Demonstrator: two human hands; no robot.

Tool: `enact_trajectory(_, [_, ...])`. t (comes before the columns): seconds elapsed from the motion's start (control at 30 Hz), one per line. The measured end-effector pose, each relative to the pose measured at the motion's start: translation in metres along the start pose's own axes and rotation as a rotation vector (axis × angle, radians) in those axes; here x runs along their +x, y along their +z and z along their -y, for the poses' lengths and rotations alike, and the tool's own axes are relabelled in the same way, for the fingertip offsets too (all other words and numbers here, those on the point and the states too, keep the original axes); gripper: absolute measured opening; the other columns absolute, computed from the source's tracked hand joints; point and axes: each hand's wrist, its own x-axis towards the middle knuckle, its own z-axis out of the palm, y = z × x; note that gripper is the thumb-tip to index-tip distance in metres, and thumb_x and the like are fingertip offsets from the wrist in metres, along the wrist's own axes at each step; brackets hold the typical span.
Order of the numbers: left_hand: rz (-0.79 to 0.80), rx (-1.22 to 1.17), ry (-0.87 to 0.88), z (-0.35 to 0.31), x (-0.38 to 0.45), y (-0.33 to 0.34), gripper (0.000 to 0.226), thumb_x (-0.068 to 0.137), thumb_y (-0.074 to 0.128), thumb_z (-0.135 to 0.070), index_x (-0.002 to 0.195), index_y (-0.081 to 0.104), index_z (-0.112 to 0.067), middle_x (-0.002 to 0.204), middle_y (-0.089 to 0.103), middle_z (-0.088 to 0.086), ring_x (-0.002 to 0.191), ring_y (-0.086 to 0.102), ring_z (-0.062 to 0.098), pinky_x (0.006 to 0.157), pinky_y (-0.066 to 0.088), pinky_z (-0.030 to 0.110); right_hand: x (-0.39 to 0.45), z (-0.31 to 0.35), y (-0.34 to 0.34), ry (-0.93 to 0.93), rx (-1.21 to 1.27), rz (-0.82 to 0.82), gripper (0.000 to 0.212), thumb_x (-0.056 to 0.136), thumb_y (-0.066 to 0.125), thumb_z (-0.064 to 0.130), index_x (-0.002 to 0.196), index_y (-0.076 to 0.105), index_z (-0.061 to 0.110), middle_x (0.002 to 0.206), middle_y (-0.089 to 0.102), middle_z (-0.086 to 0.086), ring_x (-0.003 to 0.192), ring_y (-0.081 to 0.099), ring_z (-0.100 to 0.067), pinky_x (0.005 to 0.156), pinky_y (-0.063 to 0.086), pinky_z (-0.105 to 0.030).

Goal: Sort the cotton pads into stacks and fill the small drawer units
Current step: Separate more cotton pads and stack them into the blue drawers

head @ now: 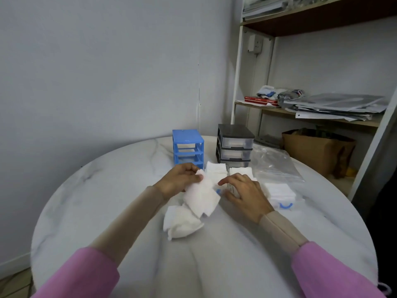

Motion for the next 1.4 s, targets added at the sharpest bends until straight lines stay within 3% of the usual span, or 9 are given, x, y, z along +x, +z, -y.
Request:
enact_trajectory(0.17, [-0.158, -0.207, 0.013, 0.004, 0.002, 0.009, 0.004, 0.091, 0.056, -0.010, 0.091, 0.053, -0.012, 0.092, 0.059, 0.003, 0.076, 0.057, 0.011, 0.062, 0.048, 0.022, -0.001, 0.010, 0.004, -0.025, 0.227, -0.120, 0.040, 0.099, 0.028, 0.036, 0.096, 0.059, 0.011, 0.087, 0.058, 0.004, 0.087, 0.053, -0.023, 0.080, 0.034, -0.035])
enact_trajectory(0.3, [-0.265, -0.325, 0.010, 0.014, 0.007, 0.017, 0.010, 0.093, 0.053, -0.010, 0.093, 0.046, -0.016, 0.093, 0.058, 0.002, 0.076, 0.056, 0.013, 0.061, 0.048, 0.025, -0.001, 0.005, 0.011, -0.065, -0.005, -0.076, 0.026, 0.091, 0.049, 0.024, 0.115, 0.054, 0.015, 0.115, 0.053, 0.000, 0.109, 0.046, -0.021, 0.085, 0.025, -0.027])
enact_trajectory(0.4, [-0.354, -0.350, -0.016, 0.022, 0.011, 0.021, 0.013, 0.094, 0.052, -0.012, 0.104, 0.045, -0.015, 0.100, 0.055, 0.007, 0.074, 0.054, 0.013, 0.057, 0.046, 0.022, -0.003, 0.001, 0.016, -0.077, -0.055, -0.040, 0.039, 0.088, 0.053, 0.017, 0.127, 0.048, 0.021, 0.131, 0.045, 0.004, 0.121, 0.039, -0.017, 0.093, 0.026, -0.028])
enact_trajectory(0.73, [-0.425, -0.359, -0.007, 0.039, 0.015, 0.023, 0.029, 0.094, 0.051, -0.010, 0.123, 0.048, -0.011, 0.107, 0.057, 0.011, 0.077, 0.056, 0.013, 0.062, 0.047, 0.017, -0.003, -0.004, 0.022, -0.127, -0.135, -0.053, 0.037, 0.088, 0.049, 0.017, 0.124, 0.051, 0.025, 0.126, 0.046, 0.008, 0.120, 0.037, -0.011, 0.088, 0.023, -0.025])
enact_trajectory(0.9, [-0.426, -0.303, 0.104, 0.037, 0.014, 0.027, 0.019, 0.094, 0.050, -0.008, 0.111, 0.048, -0.016, 0.102, 0.060, 0.008, 0.082, 0.058, 0.015, 0.061, 0.049, 0.018, -0.003, 0.001, 0.022, -0.062, 0.247, -0.225, 0.038, 0.091, 0.027, 0.035, 0.100, 0.060, 0.020, 0.101, 0.059, 0.009, 0.097, 0.052, -0.012, 0.085, 0.036, -0.031])
enact_trajectory(1.03, [-0.406, -0.294, 0.187, 0.035, 0.011, 0.032, 0.019, 0.094, 0.050, -0.006, 0.110, 0.049, -0.016, 0.091, 0.058, 0.000, 0.074, 0.058, 0.010, 0.055, 0.048, 0.013, -0.007, 0.012, 0.014, -0.004, 0.692, -0.280, 0.030, 0.090, 0.038, 0.039, 0.088, 0.062, 0.020, 0.074, 0.064, 0.008, 0.073, 0.056, -0.010, 0.069, 0.042, -0.020])
enact_trajectory(1.13, [-0.387, -0.300, 0.232, 0.034, 0.009, 0.036, 0.020, 0.093, 0.052, -0.004, 0.107, 0.049, -0.017, 0.092, 0.061, 0.003, 0.074, 0.060, 0.012, 0.059, 0.051, 0.016, -0.007, 0.015, 0.014, 0.018, 0.729, -0.265, 0.009, 0.089, 0.061, 0.026, 0.097, 0.056, 0.025, 0.064, 0.060, 0.011, 0.062, 0.050, -0.003, 0.060, 0.039, -0.012])
enact_trajectory(1.3, [-0.356, -0.298, 0.246, 0.031, 0.007, 0.039, 0.022, 0.092, 0.052, -0.001, 0.103, 0.045, -0.018, 0.088, 0.062, 0.004, 0.075, 0.061, 0.012, 0.060, 0.050, 0.015, -0.007, 0.017, 0.015, 0.031, 0.817, -0.264, 0.034, 0.083, 0.067, 0.005, 0.100, 0.044, 0.024, 0.081, 0.062, -0.024, 0.072, 0.054, -0.034, 0.066, 0.048, -0.035])
enact_trajectory(1.4, [-0.355, -0.257, 0.262, 0.032, 0.007, 0.039, 0.023, 0.093, 0.049, -0.001, 0.092, 0.042, -0.023, 0.089, 0.061, 0.000, 0.078, 0.060, 0.013, 0.062, 0.050, 0.017, -0.006, 0.012, 0.014, 0.040, 0.768, -0.292, 0.028, 0.085, 0.063, 0.005, 0.093, 0.041, 0.020, 0.074, 0.063, -0.008, 0.069, 0.051, -0.029, 0.061, 0.044, -0.029])
